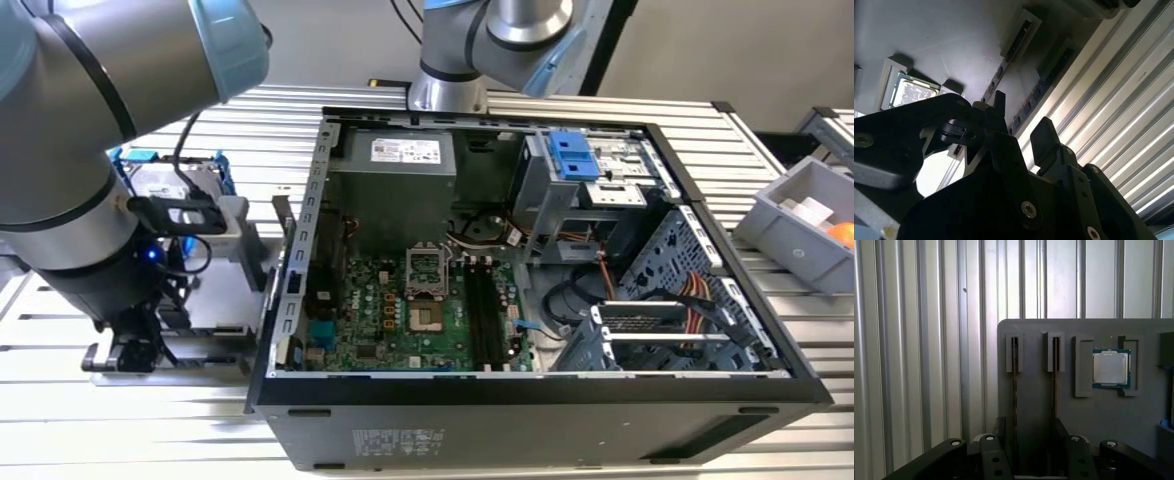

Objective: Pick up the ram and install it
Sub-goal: 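Pick up the ram and move it above insertion slot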

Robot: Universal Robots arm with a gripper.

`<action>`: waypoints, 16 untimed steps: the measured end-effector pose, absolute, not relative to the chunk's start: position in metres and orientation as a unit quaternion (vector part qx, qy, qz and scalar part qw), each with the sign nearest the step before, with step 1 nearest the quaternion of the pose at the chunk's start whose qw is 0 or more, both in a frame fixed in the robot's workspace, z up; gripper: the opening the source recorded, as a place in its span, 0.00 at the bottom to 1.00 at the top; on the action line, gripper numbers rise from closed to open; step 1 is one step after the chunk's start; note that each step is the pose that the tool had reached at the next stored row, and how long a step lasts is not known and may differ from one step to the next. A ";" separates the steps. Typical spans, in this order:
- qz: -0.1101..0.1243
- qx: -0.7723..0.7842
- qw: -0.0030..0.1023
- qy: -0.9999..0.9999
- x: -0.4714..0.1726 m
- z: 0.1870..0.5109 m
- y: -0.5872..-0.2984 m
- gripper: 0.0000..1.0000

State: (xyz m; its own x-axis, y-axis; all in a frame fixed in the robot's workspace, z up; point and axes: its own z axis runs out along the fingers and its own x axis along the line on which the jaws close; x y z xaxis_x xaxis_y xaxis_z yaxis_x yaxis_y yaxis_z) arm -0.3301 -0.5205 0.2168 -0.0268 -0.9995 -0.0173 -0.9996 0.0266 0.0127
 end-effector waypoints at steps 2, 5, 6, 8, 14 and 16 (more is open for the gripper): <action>0.011 -0.698 0.002 0.716 -0.330 0.216 -0.521 1.00; 0.011 -0.698 0.001 0.716 -0.331 0.213 -0.521 1.00; 0.011 -0.698 0.001 0.716 -0.331 0.213 -0.521 1.00; 0.012 -0.698 0.000 0.716 -0.331 0.210 -0.521 1.00; 0.014 -0.698 -0.002 0.716 -0.331 0.204 -0.524 1.00; 0.015 -0.697 -0.002 0.716 -0.331 0.202 -0.525 1.00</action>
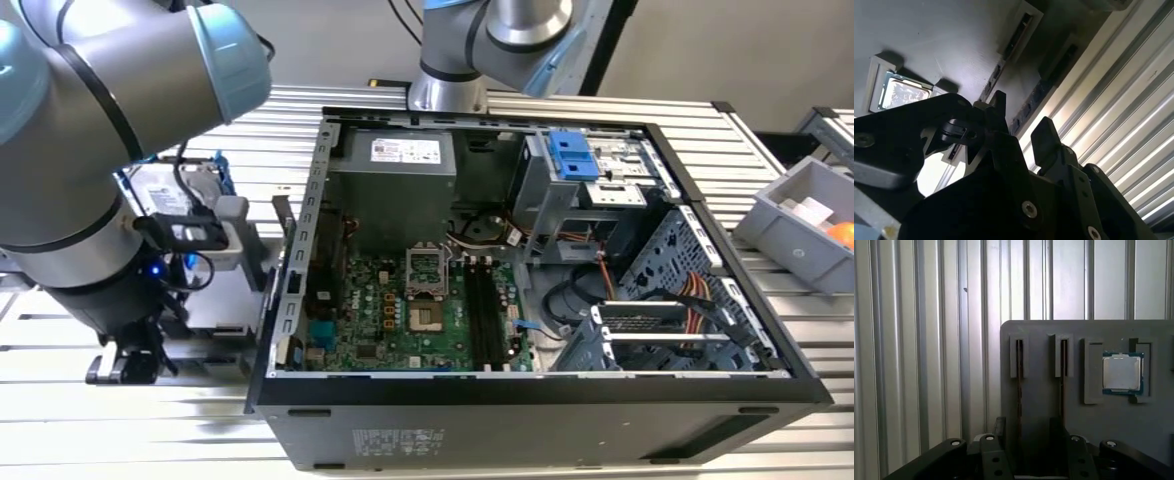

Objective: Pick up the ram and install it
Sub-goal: 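Pick up the ram and move it above insertion slot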

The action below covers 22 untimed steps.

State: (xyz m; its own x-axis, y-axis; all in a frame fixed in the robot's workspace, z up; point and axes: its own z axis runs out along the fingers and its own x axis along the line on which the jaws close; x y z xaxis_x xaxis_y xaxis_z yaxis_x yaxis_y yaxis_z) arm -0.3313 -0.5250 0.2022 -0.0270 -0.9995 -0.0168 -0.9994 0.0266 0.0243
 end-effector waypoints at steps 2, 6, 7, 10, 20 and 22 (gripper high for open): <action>-0.015 0.697 0.003 -0.716 -0.331 0.201 -0.526 1.00; -0.015 0.697 0.003 -0.716 -0.331 0.198 -0.527 1.00; -0.015 0.697 0.003 -0.716 -0.331 0.198 -0.527 1.00; -0.015 0.698 0.003 -0.716 -0.331 0.196 -0.527 1.00; -0.015 0.697 0.003 -0.716 -0.331 0.195 -0.527 1.00; -0.015 0.698 0.003 -0.716 -0.331 0.195 -0.527 0.00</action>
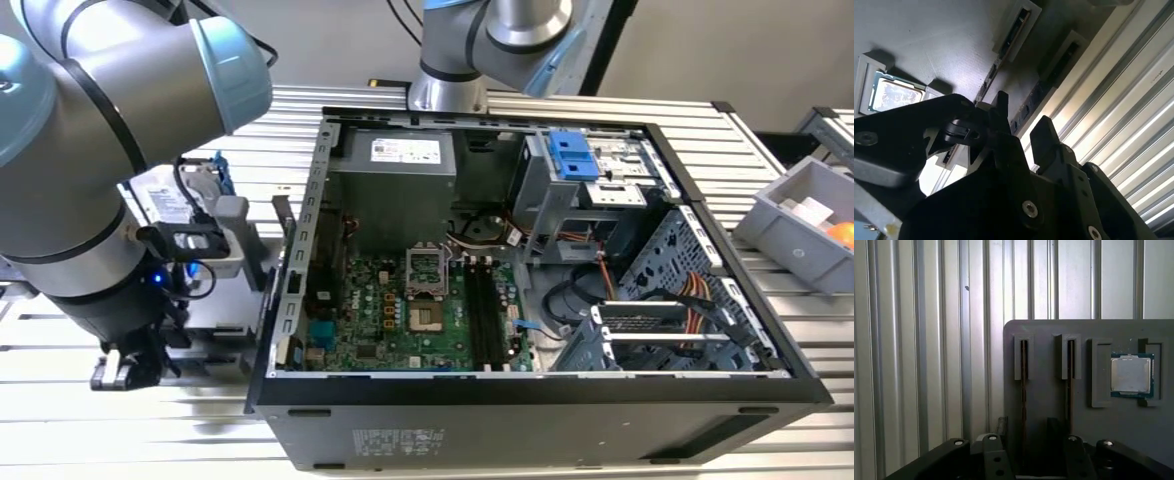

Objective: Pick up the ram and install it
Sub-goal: 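Pick up the ram and move it above insertion slot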

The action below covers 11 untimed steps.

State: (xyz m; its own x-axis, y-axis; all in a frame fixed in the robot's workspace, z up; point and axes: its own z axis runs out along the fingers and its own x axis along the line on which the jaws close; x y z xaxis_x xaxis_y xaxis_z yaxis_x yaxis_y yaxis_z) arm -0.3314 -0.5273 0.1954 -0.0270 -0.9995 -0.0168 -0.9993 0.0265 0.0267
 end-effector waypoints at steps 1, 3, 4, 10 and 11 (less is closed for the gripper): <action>-0.015 0.697 0.003 -0.716 -0.331 0.195 -0.527 0.00; -0.015 0.697 0.003 -0.716 -0.331 0.195 -0.527 0.00; -0.015 0.698 0.003 -0.716 -0.331 0.195 -0.527 0.00; -0.015 0.698 0.003 -0.716 -0.332 0.195 -0.527 0.00; -0.015 0.697 0.003 -0.716 -0.332 0.195 -0.527 0.00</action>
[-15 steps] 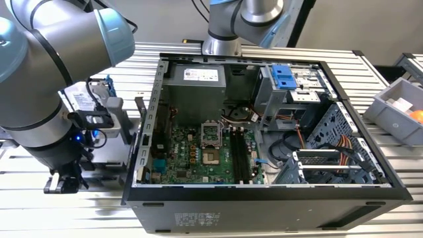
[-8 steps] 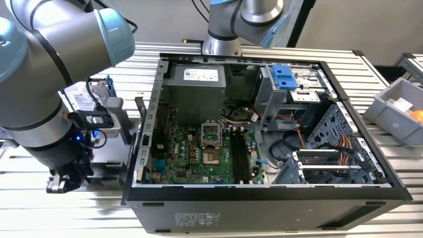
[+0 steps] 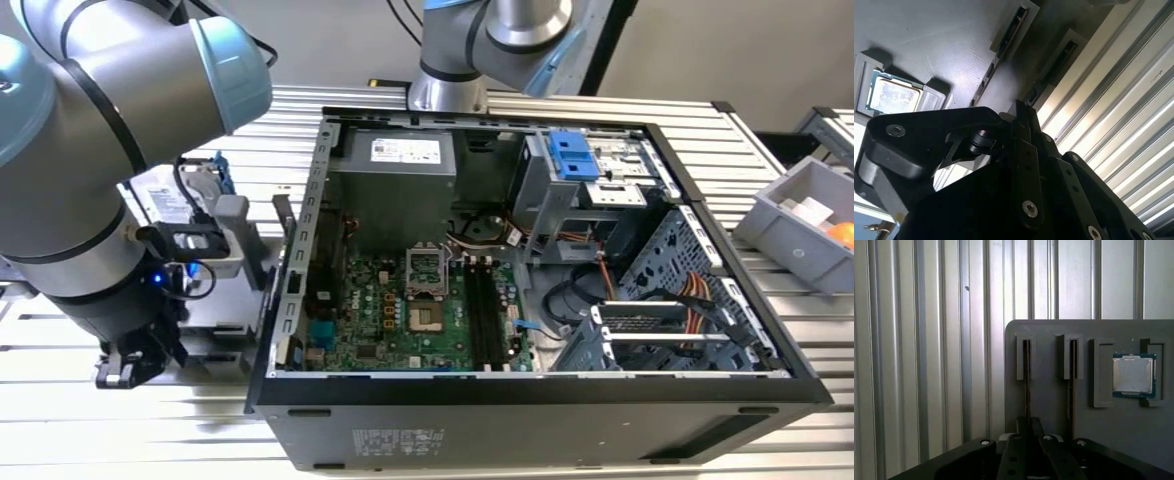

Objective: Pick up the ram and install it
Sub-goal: 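Pick up the ram and move it above insertion slot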

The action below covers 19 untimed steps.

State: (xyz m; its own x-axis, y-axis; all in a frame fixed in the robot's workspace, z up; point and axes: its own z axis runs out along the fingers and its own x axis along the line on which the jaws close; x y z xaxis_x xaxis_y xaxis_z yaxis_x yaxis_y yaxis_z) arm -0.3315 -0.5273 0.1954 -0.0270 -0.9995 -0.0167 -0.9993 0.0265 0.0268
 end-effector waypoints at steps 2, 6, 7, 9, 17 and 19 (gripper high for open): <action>-0.015 0.698 0.003 -0.716 -0.332 0.195 -0.527 0.00; -0.015 0.698 0.003 -0.716 -0.332 0.195 -0.527 0.00; -0.015 0.698 0.003 -0.716 -0.332 0.195 -0.527 0.00; -0.015 0.698 0.003 -0.716 -0.332 0.195 -0.527 0.00; -0.015 0.697 0.003 -0.716 -0.332 0.201 -0.527 0.00; -0.015 0.698 0.003 -0.716 -0.332 0.202 -0.527 0.00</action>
State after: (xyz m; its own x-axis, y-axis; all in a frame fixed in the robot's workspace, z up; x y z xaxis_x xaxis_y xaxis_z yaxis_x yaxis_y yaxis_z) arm -0.3316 -0.5273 0.2023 -0.0269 -0.9995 -0.0169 -0.9993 0.0265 0.0267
